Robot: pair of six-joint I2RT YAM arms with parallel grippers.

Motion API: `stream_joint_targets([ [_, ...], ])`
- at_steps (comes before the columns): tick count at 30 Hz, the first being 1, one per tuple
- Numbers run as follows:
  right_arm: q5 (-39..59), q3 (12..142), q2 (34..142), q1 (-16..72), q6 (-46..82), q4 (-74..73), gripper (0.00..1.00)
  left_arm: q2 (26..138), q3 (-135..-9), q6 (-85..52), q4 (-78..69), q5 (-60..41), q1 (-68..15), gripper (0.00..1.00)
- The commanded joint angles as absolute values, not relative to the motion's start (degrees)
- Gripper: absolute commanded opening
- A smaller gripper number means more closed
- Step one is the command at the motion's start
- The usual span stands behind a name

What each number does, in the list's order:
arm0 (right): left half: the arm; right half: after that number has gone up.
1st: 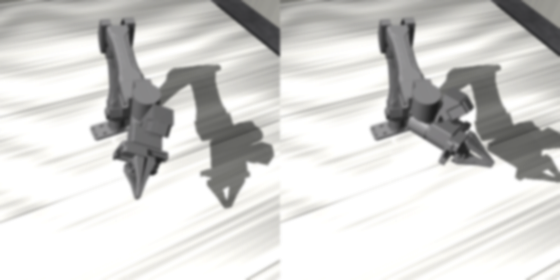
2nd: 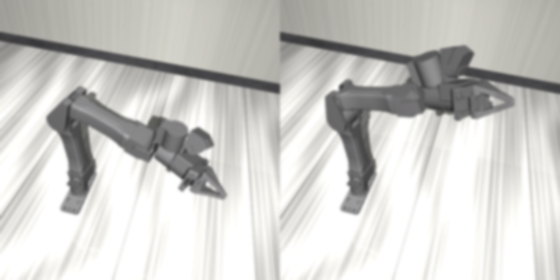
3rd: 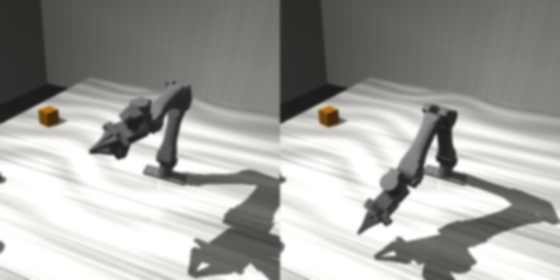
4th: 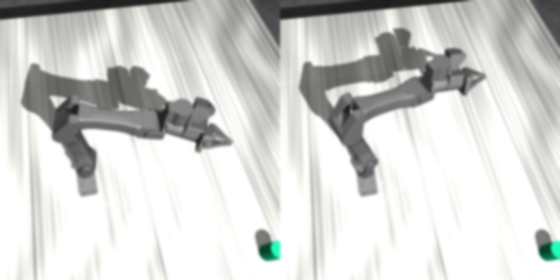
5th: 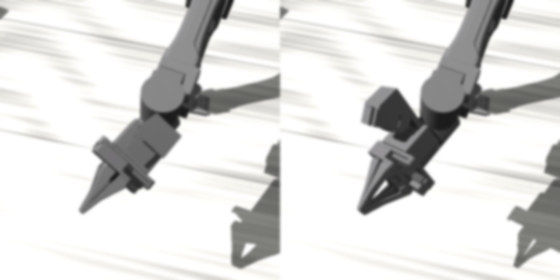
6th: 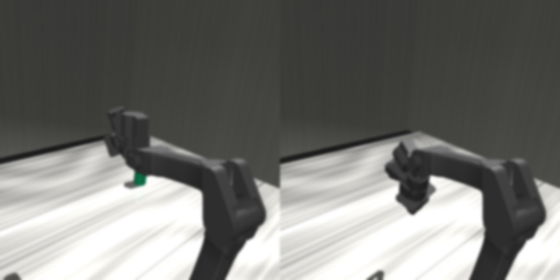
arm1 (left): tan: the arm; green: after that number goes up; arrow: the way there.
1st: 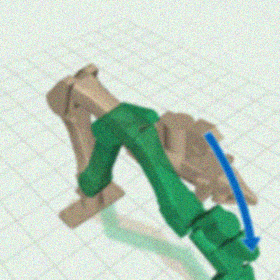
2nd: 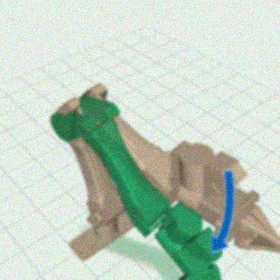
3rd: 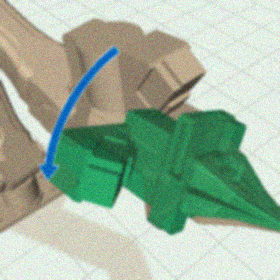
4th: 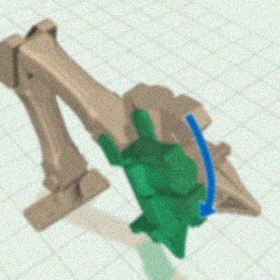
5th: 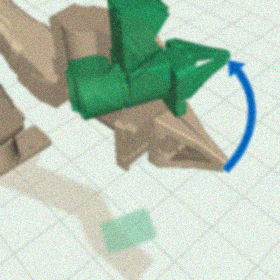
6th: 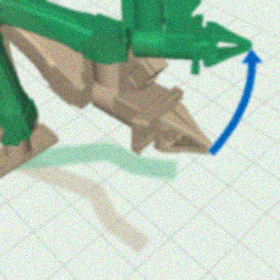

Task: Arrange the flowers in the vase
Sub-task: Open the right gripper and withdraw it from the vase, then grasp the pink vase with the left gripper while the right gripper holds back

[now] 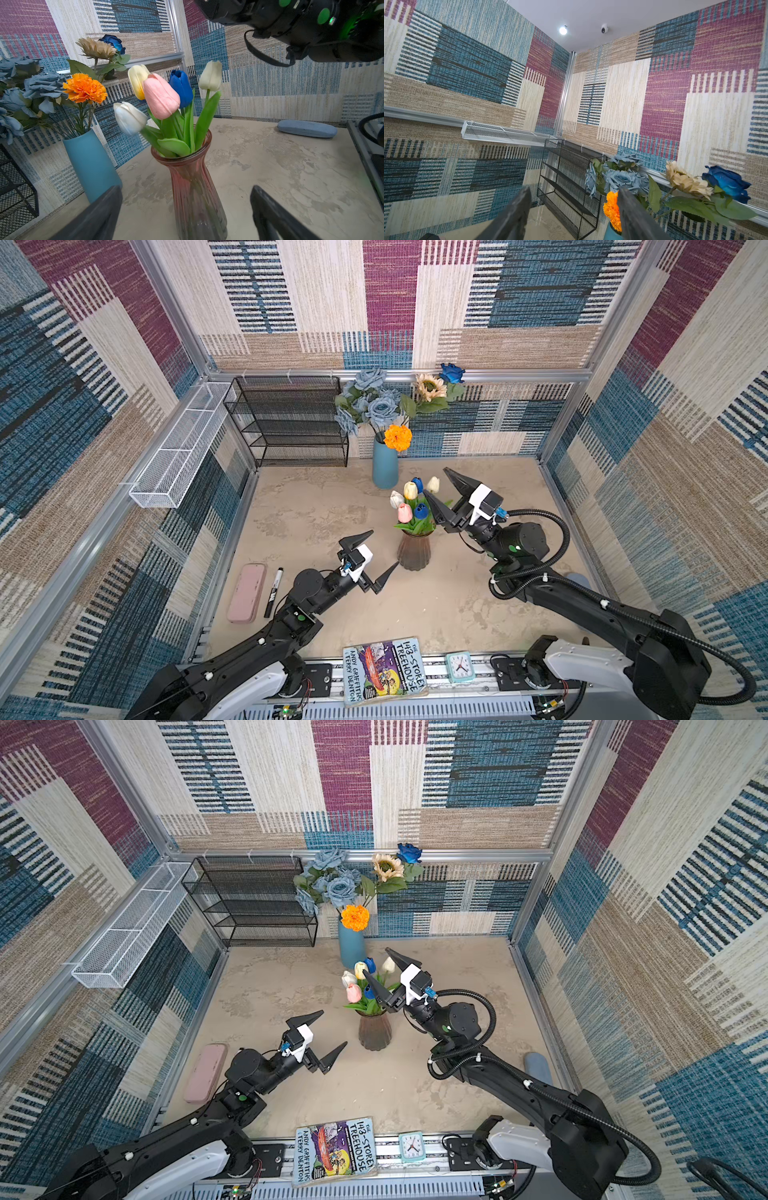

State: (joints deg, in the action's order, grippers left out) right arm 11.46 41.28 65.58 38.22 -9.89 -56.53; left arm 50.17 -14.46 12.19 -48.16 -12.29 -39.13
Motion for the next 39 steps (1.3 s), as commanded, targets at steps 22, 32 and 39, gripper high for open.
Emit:
stream_joint_targets([
  [22,20.47,8.03,61.38,23.99,0.3,-63.69,1.0,56.83,-16.47,10.72,-47.65,-18.96,-35.42,0.99],
  [32,21.3,9.2,64.49,24.17,-0.85,-65.98,1.0,75.27,-23.98,9.48,-52.15,-18.86,-35.42,0.99],
  [39,18.91,6.4,56.37,24.35,-0.82,-63.91,1.0,86.65,-30.17,6.75,-57.69,-19.16,-35.51,0.99],
])
